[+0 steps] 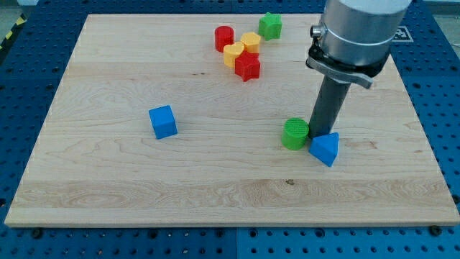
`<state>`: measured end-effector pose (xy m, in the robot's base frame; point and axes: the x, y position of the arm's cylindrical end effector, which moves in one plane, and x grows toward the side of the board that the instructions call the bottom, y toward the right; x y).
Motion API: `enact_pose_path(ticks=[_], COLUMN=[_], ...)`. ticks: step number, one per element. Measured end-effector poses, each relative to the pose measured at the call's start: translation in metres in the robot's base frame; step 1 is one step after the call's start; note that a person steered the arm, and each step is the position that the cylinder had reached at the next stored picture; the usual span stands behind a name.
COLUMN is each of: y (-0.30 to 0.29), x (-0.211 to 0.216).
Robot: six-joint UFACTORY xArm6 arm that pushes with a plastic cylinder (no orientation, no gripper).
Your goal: Move the green star diagonal bottom right to the red star
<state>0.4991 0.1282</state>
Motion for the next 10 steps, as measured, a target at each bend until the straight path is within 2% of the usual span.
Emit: enact_pose_path(ticks=[2, 3, 7, 8, 10], y=[0.0, 0.0, 0.0, -0.006, -0.128], x=[-0.001, -0.046, -0.297, -0.303, -0.303])
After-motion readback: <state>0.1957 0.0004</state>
